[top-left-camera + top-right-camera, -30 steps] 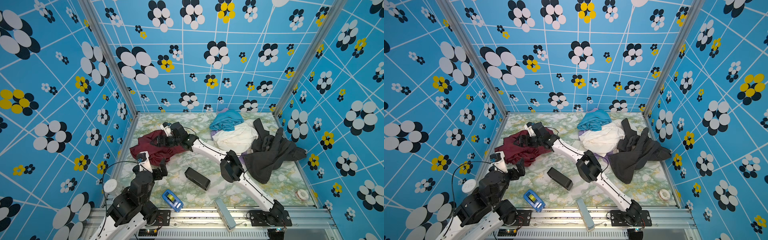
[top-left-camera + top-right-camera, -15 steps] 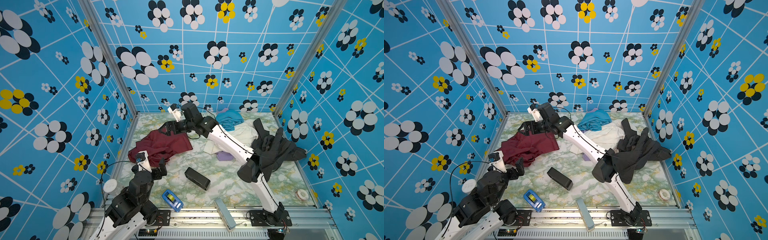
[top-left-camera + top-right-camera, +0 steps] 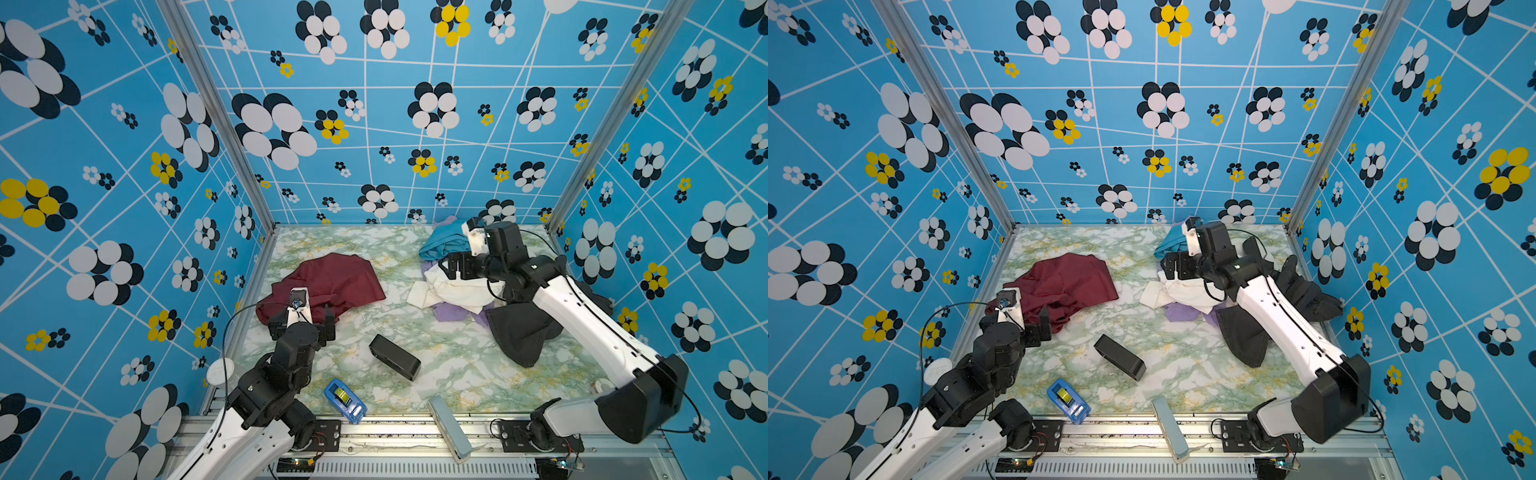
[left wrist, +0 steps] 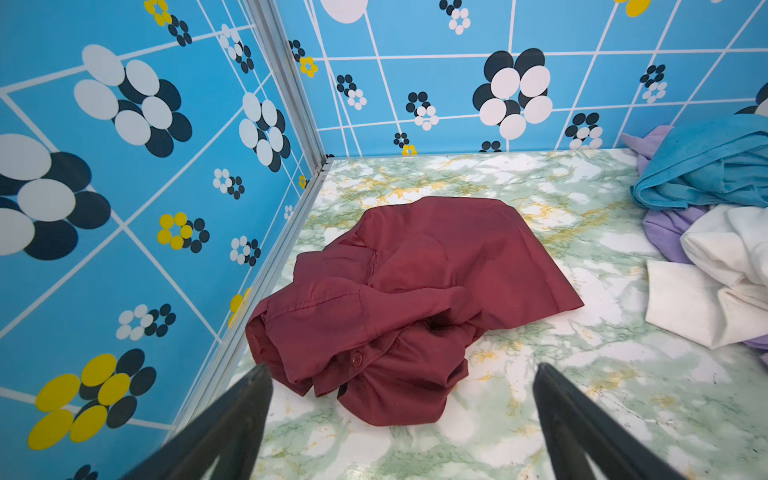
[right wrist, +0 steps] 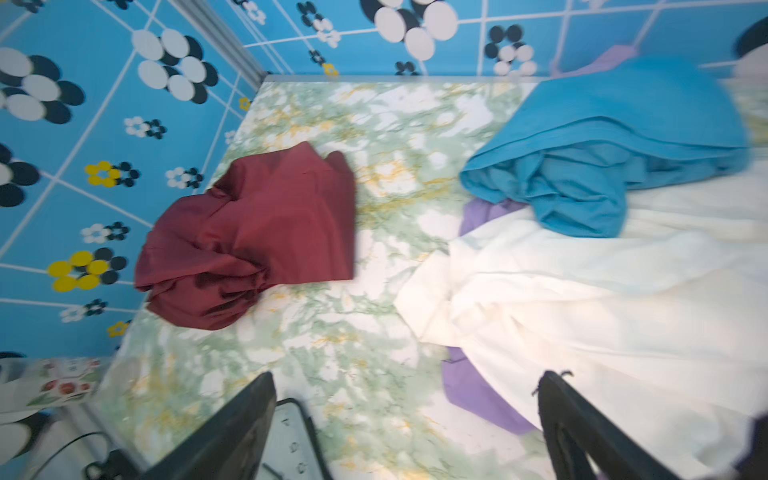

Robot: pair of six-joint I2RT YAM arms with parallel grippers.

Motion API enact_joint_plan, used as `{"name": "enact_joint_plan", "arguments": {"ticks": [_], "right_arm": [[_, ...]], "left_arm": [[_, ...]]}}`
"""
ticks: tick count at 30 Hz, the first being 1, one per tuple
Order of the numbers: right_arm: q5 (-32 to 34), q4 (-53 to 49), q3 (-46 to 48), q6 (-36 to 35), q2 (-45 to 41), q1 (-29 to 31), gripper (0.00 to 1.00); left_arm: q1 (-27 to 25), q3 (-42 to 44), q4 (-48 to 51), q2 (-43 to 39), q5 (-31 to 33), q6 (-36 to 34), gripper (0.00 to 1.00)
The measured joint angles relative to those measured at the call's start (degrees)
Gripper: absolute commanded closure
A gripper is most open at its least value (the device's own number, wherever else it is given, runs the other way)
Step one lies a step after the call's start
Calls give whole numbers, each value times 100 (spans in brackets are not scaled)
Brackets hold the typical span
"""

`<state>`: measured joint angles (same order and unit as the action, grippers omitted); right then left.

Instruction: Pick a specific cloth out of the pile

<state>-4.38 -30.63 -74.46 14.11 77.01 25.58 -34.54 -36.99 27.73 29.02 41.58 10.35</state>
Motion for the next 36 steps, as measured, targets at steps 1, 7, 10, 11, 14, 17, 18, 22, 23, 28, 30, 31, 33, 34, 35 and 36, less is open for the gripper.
{"name": "enact_joint_plan", "arguments": {"ticks": [1,7,10,11,14,17,18,22,23,28,30,31,33,34,35,36], "right_arm": [[184,42,282,-101,-306,-103,1],[807,487,1499,-459,-1530,-953,1],[986,846,1976,-595,-1742,-1248,1],[1012,973,2127,-627,-1742,-1338,1],[1139,1309,2481,-669,-1545,-1633,1],[1405,1746,2833,-667,-1224,-1993,1],[1486,1878,2951,-667,-1141,-2098,1],[1615,2568,3467,-673,-765,-2452,1],[1615,2793,3589,-691,-649,-2503,1],[1635,3687,3864,-754,-57,-2623,1],[1633,3910,3864,-758,101,-2647,1],[1633,4009,3864,-769,166,-2651,1],[1628,4083,3864,-772,214,-2651,1],[1626,4092,3864,-772,210,-2651,1],[1609,4113,3864,-772,190,-2653,1],[1598,4116,3864,-772,155,-2653,1]], "left_arm": [[181,79,-131,70,-76,-48,1],[1923,476,-929,848,-1150,-74,1],[2426,780,-1576,1325,-1521,-162,1],[2555,920,-1836,1473,-1650,-186,1],[2863,1296,-2566,1897,-1954,-264,1],[2962,1735,-3458,2284,-2164,-431,1],[2966,1860,-3692,2363,-2218,-472,1],[3075,2286,-4721,2647,-2415,-684,1],[3139,2328,-4940,2750,-2450,-715,1],[3370,2345,-5716,3261,-2651,-848,1],[3386,2343,-5910,3423,-2732,-881,1],[3392,2343,-6019,3504,-2782,-905,1],[3421,2343,-6201,3611,-2887,-942,1],[3442,2343,-6297,3652,-2940,-960,1],[3462,2343,-6402,3687,-2990,-960,1],[3484,2343,-6513,3722,-3051,-962,1]]}}
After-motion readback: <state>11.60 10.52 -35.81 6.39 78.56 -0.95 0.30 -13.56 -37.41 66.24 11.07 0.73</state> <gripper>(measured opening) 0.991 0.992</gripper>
